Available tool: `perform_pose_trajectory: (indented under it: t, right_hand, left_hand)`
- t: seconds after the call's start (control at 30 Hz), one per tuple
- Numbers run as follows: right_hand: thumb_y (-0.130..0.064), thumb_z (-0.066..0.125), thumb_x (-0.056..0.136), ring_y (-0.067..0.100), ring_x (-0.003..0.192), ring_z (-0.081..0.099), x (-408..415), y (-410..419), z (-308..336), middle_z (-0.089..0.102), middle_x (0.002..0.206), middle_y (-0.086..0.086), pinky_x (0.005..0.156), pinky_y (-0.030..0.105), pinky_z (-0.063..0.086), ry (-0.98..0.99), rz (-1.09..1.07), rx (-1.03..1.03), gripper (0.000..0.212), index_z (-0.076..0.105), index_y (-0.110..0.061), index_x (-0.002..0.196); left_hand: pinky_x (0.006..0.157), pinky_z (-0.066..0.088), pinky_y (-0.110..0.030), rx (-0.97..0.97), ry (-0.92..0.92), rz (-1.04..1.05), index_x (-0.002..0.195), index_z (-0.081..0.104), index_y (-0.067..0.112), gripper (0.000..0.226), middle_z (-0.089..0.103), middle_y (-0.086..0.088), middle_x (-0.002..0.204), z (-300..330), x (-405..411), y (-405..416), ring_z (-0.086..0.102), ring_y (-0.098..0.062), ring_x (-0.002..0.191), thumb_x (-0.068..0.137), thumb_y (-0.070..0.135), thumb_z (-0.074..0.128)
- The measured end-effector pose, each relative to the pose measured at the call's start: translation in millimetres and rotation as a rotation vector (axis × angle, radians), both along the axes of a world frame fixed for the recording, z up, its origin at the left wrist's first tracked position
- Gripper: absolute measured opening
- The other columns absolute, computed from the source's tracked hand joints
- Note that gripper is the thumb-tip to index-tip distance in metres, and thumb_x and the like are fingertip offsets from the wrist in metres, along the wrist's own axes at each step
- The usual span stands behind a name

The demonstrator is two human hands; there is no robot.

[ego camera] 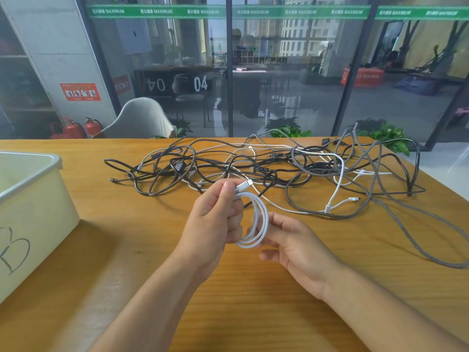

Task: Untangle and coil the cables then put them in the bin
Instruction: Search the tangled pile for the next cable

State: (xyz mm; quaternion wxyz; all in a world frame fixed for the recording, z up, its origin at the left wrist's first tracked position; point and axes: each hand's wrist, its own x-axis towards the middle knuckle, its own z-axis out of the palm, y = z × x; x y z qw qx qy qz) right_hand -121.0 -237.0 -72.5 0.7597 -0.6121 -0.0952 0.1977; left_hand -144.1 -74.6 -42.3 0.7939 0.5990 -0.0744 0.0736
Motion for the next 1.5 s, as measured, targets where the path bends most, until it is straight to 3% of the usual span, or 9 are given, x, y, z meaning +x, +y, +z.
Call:
perform_pose_trajectory:
  t: [0.27, 0.4, 0.6, 0.8, 0.9, 1.03, 1.2, 1.37, 1.5]
  right_hand:
    - [0.004, 0.056, 0.097, 0.016, 0.079, 0.065, 1.5, -1.9, 1.7, 0.073, 0.094, 0.008, 0.06, 0.025, 0.05, 0.014, 0.064, 0.073, 0.025, 0.075, -0.002, 0.112]
    - [-0.009, 0.054, 0.086, 0.019, 0.088, 0.063, -0.4, -4.7, 8.9, 0.068, 0.101, 0.009, 0.067, 0.03, 0.052, 0.007, 0.196, 0.17, 0.034, 0.071, -0.003, 0.114]
    - [-0.011, 0.075, 0.084, 0.017, 0.087, 0.065, -7.4, -1.1, 8.5, 0.06, 0.083, -0.003, 0.075, 0.026, 0.052, -0.148, 0.167, 0.103, 0.013, 0.064, -0.014, 0.088]
    - [-0.01, 0.083, 0.084, 0.022, 0.079, 0.069, -5.7, 3.8, 8.5, 0.077, 0.085, 0.007, 0.075, 0.031, 0.057, -0.358, -0.226, -0.089, 0.035, 0.067, -0.019, 0.113]
    - [-0.015, 0.084, 0.087, 0.02, 0.075, 0.073, -5.0, 1.6, 4.3, 0.079, 0.083, 0.0, 0.075, 0.036, 0.058, -0.566, -0.352, -0.228, 0.027, 0.066, -0.023, 0.105]
    - [-0.02, 0.085, 0.085, 0.01, 0.075, 0.076, -7.8, -0.1, 3.6, 0.077, 0.083, -0.014, 0.068, 0.024, 0.057, -0.765, -0.501, -0.353, 0.023, 0.07, -0.022, 0.102]
    - [-0.022, 0.082, 0.089, 0.007, 0.078, 0.075, -4.6, -1.7, 5.8, 0.076, 0.089, -0.019, 0.072, 0.035, 0.06, -0.862, -0.582, -0.382, 0.017, 0.069, -0.025, 0.101]
    - [-0.024, 0.077, 0.094, 0.003, 0.079, 0.073, -3.0, -7.8, 8.4, 0.075, 0.089, -0.018, 0.07, 0.03, 0.057, -1.006, -0.596, -0.451, 0.016, 0.065, -0.028, 0.103]
    - [-0.026, 0.072, 0.096, -0.001, 0.091, 0.073, -1.1, -8.9, 5.7, 0.076, 0.11, -0.016, 0.076, 0.028, 0.059, -1.102, -0.569, -0.506, 0.014, 0.06, -0.019, 0.099]
  left_hand:
    - [0.044, 0.021, -0.021, 0.079, 0.027, 0.092, 0.105, 0.066, 0.011, 0.027, 0.022, 0.003, 0.065, -4.6, 2.3, -5.3, 0.017, -0.01, 0.051, 0.109, 0.027, 0.045]
    - [0.042, 0.026, -0.018, 0.08, 0.021, 0.132, 0.101, 0.067, 0.013, 0.026, 0.027, 0.007, 0.061, -4.5, 3.7, -3.4, 0.021, -0.009, 0.05, 0.11, 0.025, 0.046]
    - [0.048, 0.023, -0.026, 0.09, 0.033, 0.136, 0.105, 0.067, 0.01, 0.027, 0.027, 0.005, 0.062, -5.7, 2.4, -8.3, 0.022, -0.011, 0.052, 0.109, 0.028, 0.047]
    - [0.046, 0.035, -0.025, 0.049, 0.024, 0.119, 0.111, 0.065, 0.006, 0.03, 0.029, 0.004, 0.064, -6.7, 2.9, -9.6, 0.025, -0.012, 0.052, 0.111, 0.028, 0.044]
    - [0.052, 0.045, -0.028, 0.041, 0.014, 0.107, 0.113, 0.067, 0.005, 0.034, 0.027, -0.001, 0.069, -8.5, 4.1, -11.9, 0.025, -0.016, 0.055, 0.11, 0.029, 0.043]
    - [0.063, 0.053, -0.032, 0.041, 0.001, 0.1, 0.115, 0.073, 0.008, 0.038, 0.021, -0.01, 0.075, -5.6, 2.2, -15.0, 0.02, -0.026, 0.064, 0.11, 0.029, 0.043]
    - [0.074, 0.06, -0.033, 0.089, -0.082, 0.139, 0.113, 0.078, 0.016, 0.029, 0.034, -0.012, 0.066, -7.4, 1.7, -17.4, 0.039, -0.017, 0.062, 0.102, 0.03, 0.055]
    - [0.076, 0.061, -0.053, 0.304, -0.159, 0.227, 0.108, 0.077, 0.025, 0.023, 0.059, 0.0, 0.059, -12.2, 2.7, -12.8, 0.06, -0.016, 0.059, 0.097, 0.037, 0.06]
    - [0.066, 0.056, -0.035, 0.45, -0.174, 0.359, 0.094, 0.071, 0.018, 0.024, 0.066, -0.001, 0.058, -14.3, 4.9, -9.2, 0.066, -0.01, 0.057, 0.106, 0.03, 0.054]
